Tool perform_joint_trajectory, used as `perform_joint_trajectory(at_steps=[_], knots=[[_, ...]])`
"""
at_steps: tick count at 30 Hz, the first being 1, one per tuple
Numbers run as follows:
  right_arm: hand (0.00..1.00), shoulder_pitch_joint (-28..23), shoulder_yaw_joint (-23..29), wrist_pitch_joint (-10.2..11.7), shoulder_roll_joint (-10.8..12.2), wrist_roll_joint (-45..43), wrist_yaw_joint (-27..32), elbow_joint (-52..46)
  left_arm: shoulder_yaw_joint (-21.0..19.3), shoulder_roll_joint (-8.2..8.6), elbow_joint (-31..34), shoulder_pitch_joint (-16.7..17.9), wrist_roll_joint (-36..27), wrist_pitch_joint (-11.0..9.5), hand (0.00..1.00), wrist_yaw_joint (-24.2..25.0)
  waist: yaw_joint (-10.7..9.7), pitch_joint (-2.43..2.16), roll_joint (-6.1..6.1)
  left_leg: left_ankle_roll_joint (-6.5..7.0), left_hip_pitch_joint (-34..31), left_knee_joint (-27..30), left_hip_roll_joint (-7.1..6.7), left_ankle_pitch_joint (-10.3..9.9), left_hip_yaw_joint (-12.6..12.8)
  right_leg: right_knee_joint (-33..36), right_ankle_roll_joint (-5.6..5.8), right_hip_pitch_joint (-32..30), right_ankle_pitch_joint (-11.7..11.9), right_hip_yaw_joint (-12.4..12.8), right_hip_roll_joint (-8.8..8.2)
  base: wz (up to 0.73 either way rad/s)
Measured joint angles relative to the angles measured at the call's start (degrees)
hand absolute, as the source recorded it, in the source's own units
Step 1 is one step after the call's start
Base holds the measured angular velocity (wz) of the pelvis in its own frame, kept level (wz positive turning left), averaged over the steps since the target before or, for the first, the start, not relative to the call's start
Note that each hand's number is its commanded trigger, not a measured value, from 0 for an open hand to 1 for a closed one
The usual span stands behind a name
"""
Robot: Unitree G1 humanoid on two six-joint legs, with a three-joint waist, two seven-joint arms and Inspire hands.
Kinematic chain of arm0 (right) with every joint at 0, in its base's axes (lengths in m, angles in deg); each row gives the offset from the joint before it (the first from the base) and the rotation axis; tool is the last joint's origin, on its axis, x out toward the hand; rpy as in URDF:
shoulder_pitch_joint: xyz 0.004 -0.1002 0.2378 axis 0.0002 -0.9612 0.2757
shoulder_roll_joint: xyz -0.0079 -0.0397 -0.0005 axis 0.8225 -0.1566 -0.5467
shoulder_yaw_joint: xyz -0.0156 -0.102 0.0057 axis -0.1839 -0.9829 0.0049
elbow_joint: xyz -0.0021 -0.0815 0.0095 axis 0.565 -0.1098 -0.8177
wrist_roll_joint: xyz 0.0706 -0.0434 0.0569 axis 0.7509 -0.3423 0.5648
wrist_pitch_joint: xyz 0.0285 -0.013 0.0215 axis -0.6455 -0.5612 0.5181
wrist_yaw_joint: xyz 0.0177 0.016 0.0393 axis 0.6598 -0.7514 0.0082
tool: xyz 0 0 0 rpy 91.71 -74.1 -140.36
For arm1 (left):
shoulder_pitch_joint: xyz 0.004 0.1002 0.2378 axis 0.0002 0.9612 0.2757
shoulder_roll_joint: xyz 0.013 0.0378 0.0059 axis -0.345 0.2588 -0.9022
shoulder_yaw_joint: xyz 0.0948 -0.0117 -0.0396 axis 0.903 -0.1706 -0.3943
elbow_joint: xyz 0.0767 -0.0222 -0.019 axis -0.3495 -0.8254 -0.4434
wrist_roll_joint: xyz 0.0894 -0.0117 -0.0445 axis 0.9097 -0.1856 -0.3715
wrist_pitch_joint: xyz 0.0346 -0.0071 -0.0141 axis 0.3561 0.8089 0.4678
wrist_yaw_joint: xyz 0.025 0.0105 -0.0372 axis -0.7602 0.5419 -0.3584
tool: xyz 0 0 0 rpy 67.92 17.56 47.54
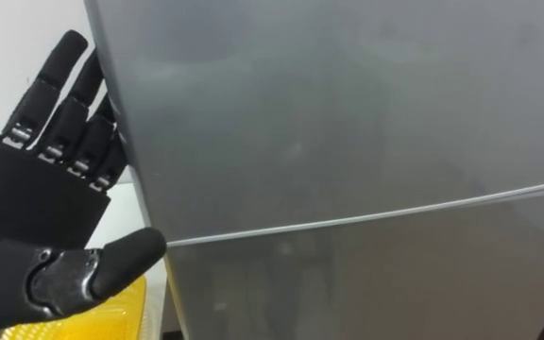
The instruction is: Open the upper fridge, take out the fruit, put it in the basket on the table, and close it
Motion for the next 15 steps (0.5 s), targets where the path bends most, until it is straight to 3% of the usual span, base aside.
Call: perform_joint_trajectory(at_steps=[8,15], knots=[[0.00,0.1,0.0,0.0,0.0,0.1,-0.1,1.0,0.6,0.11,0.0,0.0,-2.5,-0.5,0.00,-0.1,-0.9,0.03,-0.37,0.06,-0.2,0.2,0.08,0.0,0.7,0.1,-0.07,0.0,0.1,0.3,-0.16,0.00],[0.00,0.0,0.0,0.0,0.0,0.2,-0.1,2.0,0.6,0.10,-0.2,0.0,-3.5,-2.0,0.00,-0.3,-1.0,0.10,0.15,0.23,0.1,0.3,0.31,-0.1,1.5,0.2,-0.13,0.0,0.2,1.7,0.04,-0.02]])
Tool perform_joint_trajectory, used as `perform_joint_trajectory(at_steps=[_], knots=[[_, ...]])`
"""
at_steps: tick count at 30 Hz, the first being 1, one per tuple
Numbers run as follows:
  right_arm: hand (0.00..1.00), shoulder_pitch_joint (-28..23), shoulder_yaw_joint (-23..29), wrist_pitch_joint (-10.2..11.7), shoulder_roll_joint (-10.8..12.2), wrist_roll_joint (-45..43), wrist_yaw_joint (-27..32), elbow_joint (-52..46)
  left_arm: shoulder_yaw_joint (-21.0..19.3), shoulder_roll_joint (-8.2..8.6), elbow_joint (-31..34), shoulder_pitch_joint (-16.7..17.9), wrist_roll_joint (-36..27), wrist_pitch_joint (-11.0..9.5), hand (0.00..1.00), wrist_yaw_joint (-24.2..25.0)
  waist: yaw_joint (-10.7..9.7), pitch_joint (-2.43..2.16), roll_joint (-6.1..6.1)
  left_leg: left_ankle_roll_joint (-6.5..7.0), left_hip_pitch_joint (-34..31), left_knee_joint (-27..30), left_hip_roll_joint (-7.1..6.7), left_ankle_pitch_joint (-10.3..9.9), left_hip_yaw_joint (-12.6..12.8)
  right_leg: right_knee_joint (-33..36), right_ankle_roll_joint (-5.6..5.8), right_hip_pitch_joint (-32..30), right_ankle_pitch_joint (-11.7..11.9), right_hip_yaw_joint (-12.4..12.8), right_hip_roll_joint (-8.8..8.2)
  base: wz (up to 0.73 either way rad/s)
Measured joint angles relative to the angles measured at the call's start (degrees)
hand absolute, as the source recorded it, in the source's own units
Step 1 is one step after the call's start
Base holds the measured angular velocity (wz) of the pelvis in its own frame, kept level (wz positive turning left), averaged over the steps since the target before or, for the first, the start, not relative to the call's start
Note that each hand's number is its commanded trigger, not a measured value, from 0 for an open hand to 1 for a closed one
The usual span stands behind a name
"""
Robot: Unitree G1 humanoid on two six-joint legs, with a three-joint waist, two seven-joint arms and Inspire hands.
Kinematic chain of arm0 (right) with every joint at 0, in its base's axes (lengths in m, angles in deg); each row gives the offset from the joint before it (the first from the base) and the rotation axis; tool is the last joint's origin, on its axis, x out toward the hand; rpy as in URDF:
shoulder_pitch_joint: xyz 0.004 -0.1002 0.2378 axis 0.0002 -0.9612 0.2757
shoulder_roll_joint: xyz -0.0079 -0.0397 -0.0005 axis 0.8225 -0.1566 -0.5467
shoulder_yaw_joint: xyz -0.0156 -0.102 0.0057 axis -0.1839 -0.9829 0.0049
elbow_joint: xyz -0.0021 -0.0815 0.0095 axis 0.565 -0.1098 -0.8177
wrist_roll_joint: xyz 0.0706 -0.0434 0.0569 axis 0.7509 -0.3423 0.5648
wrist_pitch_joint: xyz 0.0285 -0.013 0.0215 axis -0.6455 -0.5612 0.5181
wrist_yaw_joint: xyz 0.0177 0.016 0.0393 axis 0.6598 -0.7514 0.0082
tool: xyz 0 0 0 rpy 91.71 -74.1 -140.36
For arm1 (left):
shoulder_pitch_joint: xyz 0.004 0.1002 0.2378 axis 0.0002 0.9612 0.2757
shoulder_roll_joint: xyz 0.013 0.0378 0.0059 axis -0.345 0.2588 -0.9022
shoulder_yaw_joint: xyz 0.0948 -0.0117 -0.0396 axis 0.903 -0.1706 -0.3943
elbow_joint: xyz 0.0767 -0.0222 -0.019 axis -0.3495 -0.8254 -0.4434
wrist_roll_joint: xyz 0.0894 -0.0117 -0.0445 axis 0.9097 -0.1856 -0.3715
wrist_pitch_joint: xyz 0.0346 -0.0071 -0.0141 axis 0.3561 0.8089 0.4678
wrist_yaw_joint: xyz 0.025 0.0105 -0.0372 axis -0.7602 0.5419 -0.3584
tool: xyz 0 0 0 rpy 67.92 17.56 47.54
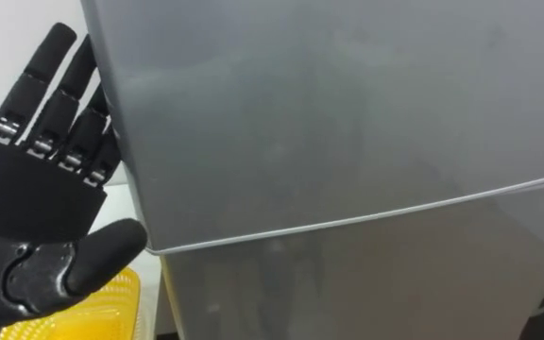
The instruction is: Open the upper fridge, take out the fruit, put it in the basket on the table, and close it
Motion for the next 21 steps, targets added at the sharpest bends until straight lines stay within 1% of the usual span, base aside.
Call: perform_joint_trajectory(at_steps=[4,6,12,14,17,20,21], knots=[[0.00,0.0,0.0,0.1,0.0,0.0,0.0,0.1,0.0,-0.01,-0.3,0.0,-1.0,-0.5,0.00,0.0,-0.3,0.24,0.48,0.01,0.5,0.0,0.04,0.0,0.3,0.6,0.00,0.0,0.0,0.3,-0.03,-0.04],[0.00,0.1,0.0,0.1,0.0,0.0,0.0,0.1,0.1,0.00,-0.3,0.0,-1.0,-0.7,0.00,0.0,-0.3,0.29,0.56,0.05,0.7,-0.2,0.04,0.0,0.3,0.6,0.00,0.1,0.0,0.3,-0.03,0.00],[0.00,0.2,0.0,0.0,0.0,0.1,0.0,0.4,0.8,0.08,-0.3,0.0,-1.3,-1.3,0.00,0.0,-0.4,0.28,0.54,0.07,0.9,-0.4,0.07,0.0,0.5,0.6,0.01,0.1,0.0,0.3,-0.02,0.00],[0.00,0.2,0.1,0.0,0.0,0.1,0.1,0.4,1.1,0.08,-0.3,0.0,-2.2,-1.5,0.00,0.0,-0.5,0.25,0.51,0.08,0.7,-0.4,0.09,0.0,0.5,0.7,0.01,-0.4,0.0,0.3,-0.01,0.00],[0.00,0.5,0.1,-0.1,0.0,0.1,0.3,0.4,2.3,0.10,-0.3,0.0,-3.4,-2.7,0.00,0.0,-0.6,0.16,0.37,0.17,0.1,-0.5,0.11,0.0,0.6,0.8,0.01,-0.6,0.0,0.3,-0.02,0.00],[0.00,0.4,0.1,-0.1,0.0,0.1,0.5,0.7,2.7,0.13,-0.3,0.0,-4.8,-3.0,0.00,0.0,-1.4,0.10,0.28,0.17,-0.2,-0.1,0.11,0.0,0.8,0.8,0.00,-0.7,0.1,1.0,-0.02,0.01],[0.00,0.4,0.1,-0.1,0.0,0.1,0.5,0.8,2.7,0.14,-0.4,0.0,-5.5,-3.0,0.00,0.0,-1.5,0.08,0.23,0.17,-0.2,-0.1,0.11,0.0,1.0,0.8,0.00,-0.7,0.1,1.8,0.00,0.00]])
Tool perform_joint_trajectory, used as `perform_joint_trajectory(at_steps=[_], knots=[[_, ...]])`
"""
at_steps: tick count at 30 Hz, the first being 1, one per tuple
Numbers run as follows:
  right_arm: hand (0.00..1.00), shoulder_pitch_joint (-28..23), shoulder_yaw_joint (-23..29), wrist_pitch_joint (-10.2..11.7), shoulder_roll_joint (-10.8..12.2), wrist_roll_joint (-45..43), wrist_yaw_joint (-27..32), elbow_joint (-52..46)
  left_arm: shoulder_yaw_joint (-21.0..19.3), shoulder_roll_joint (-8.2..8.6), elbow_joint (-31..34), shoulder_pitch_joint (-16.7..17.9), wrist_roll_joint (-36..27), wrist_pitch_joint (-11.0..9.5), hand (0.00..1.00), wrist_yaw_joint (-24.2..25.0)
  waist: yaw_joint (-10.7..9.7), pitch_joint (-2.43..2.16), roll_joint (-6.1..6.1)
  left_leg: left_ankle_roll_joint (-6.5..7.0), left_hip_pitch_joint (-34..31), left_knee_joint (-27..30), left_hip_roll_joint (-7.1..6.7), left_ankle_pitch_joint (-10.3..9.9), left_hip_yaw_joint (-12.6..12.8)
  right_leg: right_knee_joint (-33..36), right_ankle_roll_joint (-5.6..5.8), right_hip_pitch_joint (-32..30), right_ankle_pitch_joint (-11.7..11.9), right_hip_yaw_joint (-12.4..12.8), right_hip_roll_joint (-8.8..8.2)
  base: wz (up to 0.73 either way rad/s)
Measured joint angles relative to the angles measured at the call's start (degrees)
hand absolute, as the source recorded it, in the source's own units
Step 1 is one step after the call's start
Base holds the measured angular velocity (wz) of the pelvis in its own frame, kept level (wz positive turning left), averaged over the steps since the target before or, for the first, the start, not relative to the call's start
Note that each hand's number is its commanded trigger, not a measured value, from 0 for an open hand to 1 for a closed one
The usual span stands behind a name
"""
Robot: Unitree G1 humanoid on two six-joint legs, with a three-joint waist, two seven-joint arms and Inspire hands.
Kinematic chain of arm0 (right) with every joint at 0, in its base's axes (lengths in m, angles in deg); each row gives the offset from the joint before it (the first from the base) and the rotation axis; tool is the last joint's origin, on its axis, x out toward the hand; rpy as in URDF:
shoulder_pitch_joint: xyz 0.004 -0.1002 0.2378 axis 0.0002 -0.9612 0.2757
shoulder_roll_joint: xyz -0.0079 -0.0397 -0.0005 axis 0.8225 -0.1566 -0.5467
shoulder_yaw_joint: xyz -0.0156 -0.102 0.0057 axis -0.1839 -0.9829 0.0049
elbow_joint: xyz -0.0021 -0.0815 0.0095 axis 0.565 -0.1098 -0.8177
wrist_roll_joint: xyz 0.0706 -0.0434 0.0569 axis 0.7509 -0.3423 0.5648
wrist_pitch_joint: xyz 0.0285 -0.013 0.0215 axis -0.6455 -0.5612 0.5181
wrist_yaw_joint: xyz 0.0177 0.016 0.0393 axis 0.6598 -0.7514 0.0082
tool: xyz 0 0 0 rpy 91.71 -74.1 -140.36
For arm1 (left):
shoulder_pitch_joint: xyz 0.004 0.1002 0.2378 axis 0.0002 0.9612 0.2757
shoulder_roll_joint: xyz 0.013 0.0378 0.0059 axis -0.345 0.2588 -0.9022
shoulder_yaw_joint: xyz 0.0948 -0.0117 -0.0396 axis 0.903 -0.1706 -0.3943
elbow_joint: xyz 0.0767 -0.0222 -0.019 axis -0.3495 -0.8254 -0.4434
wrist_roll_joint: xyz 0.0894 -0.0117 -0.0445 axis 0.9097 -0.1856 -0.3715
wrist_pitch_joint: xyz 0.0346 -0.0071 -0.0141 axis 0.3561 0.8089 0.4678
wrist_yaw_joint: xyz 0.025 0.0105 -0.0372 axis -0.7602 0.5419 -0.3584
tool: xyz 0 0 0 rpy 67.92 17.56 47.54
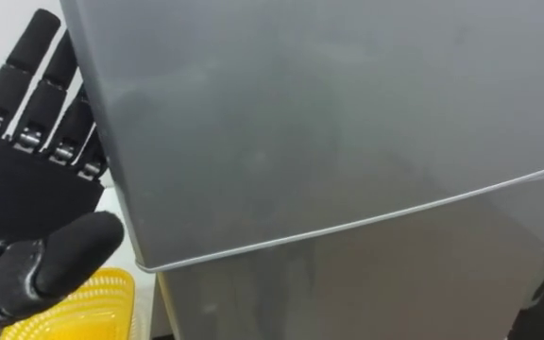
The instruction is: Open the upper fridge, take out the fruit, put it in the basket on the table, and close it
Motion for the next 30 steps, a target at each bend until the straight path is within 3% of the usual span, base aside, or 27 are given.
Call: perform_joint_trajectory(at_steps=[9,17,19,30], knots=[[0.00,-0.1,1.7,-0.4,0.0,-0.1,-0.8,-0.2,0.1,0.22,-0.5,0.0,-0.3,-0.8,0.00,0.0,-0.8,0.04,0.17,0.36,0.0,0.0,0.06,-0.2,1.0,-0.1,0.21,-0.3,0.4,1.4,0.06,-0.03],[0.00,-0.4,4.4,-0.3,0.0,0.1,-0.8,0.9,0.2,1.59,-1.6,0.0,-0.1,-1.5,0.00,0.0,-2.0,-0.03,1.35,0.61,0.1,0.3,0.12,-0.3,1.1,-0.1,0.45,-0.6,1.1,1.6,0.09,0.00],[0.00,-0.6,4.9,-0.3,-0.1,0.2,-0.8,1.1,0.2,2.27,-1.8,0.0,-0.2,-1.9,0.00,-0.1,-2.5,-0.02,1.38,0.68,0.1,0.3,0.11,-0.3,1.3,0.0,0.43,-0.6,1.1,1.8,0.05,0.00],[0.00,-0.2,5.1,0.2,-0.1,0.0,-1.3,1.2,0.3,2.50,-2.9,0.0,-0.2,-5.3,0.00,-0.6,-4.6,0.21,1.10,0.77,0.1,0.2,0.13,-0.3,2.3,0.0,0.45,-0.8,1.1,4.5,0.16,-0.03]])
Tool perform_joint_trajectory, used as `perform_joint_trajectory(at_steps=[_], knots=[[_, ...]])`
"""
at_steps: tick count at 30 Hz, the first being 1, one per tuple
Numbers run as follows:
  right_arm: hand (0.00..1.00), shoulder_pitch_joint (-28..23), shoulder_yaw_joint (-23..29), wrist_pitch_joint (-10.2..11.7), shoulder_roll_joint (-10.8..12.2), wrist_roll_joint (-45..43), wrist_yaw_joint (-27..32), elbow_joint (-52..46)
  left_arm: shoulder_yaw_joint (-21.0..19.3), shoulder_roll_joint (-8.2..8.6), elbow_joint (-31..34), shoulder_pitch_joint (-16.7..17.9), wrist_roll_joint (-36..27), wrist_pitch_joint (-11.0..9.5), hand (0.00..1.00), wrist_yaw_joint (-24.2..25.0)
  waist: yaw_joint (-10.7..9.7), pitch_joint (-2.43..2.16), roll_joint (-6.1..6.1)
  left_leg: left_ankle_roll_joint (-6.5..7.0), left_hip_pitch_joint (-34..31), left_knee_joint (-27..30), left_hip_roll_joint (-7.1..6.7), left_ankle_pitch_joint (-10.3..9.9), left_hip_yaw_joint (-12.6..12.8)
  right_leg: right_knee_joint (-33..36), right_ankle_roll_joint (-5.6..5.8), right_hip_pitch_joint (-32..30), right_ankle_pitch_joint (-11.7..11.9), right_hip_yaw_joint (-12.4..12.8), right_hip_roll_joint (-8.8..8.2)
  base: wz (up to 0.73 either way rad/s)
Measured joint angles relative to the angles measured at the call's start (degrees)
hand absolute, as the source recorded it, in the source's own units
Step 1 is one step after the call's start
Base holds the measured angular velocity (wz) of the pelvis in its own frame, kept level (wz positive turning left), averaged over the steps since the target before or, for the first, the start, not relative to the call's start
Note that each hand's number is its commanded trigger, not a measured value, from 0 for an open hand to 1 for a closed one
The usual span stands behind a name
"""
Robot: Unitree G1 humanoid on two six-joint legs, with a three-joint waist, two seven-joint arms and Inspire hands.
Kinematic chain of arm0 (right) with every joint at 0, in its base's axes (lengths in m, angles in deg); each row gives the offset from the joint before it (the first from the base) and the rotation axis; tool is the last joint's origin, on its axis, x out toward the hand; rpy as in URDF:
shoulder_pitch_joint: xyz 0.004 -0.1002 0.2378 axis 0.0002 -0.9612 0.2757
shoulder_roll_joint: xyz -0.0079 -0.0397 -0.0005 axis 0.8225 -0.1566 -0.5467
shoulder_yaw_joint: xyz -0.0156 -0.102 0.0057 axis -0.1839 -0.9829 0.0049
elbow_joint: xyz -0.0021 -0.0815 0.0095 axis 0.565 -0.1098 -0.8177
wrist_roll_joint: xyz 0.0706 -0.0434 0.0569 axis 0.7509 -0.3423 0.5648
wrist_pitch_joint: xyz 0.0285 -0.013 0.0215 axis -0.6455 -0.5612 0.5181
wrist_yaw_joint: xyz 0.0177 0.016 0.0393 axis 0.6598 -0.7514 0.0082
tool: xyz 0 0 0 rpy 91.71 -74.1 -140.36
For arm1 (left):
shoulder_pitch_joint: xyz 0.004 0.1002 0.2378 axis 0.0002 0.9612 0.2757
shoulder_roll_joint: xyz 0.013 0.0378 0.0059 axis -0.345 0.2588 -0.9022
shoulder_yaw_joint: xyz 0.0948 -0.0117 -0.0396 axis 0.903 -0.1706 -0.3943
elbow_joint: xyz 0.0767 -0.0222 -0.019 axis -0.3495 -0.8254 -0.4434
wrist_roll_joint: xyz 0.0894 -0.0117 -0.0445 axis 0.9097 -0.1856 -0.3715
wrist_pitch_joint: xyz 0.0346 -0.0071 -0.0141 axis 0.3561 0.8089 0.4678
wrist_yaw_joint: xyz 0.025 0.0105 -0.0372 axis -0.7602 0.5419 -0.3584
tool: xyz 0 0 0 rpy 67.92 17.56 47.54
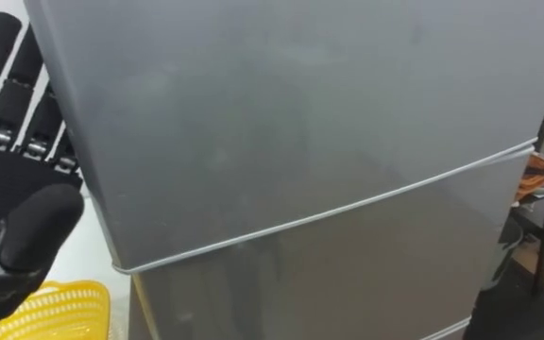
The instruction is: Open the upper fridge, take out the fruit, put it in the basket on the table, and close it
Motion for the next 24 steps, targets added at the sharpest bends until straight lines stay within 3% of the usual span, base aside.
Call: perform_joint_trajectory(at_steps=[6,10,13,20,24], knots=[[0.00,0.0,0.0,0.0,0.0,0.0,-0.7,0.0,2.1,0.23,0.0,-0.4,-4.0,-1.7,0.00,0.0,-0.1,0.03,-0.25,0.13,-0.1,0.0,0.11,-0.1,0.3,0.1,0.00,-0.2,0.0,0.0,0.04,0.00],[0.00,0.1,0.0,0.0,0.0,0.1,-2.2,0.0,4.4,1.75,0.1,-3.8,-7.4,-3.7,0.00,1.1,-0.2,0.00,-0.30,0.35,-0.1,0.0,0.13,-0.2,0.4,0.0,0.11,-0.2,0.2,0.4,0.06,0.00],[0.00,0.1,-0.1,0.0,0.0,0.1,-2.8,0.0,6.7,1.96,0.3,-5.1,-8.6,-5.0,0.00,3.0,-0.2,-0.07,-0.36,0.50,-0.1,0.0,0.15,-0.3,0.4,0.0,0.13,-0.3,0.6,0.4,0.09,0.00],[0.00,0.9,-0.6,-0.1,-0.2,1.8,-3.0,-0.1,14.4,2.08,0.3,-7.7,-8.9,-5.1,0.00,7.5,-0.5,-0.23,-0.35,1.21,-0.2,0.2,0.16,-0.8,1.8,0.0,0.47,-0.8,1.4,0.3,-0.01,-0.09],[0.00,1.7,-2.8,0.0,-0.3,2.2,-3.1,-0.4,18.9,1.45,0.0,-10.1,-8.9,-3.3,0.00,11.2,-2.2,-0.20,0.32,1.53,-0.9,0.7,0.07,-0.9,2.1,0.1,0.65,-1.1,1.8,0.3,-0.26,-0.07]])
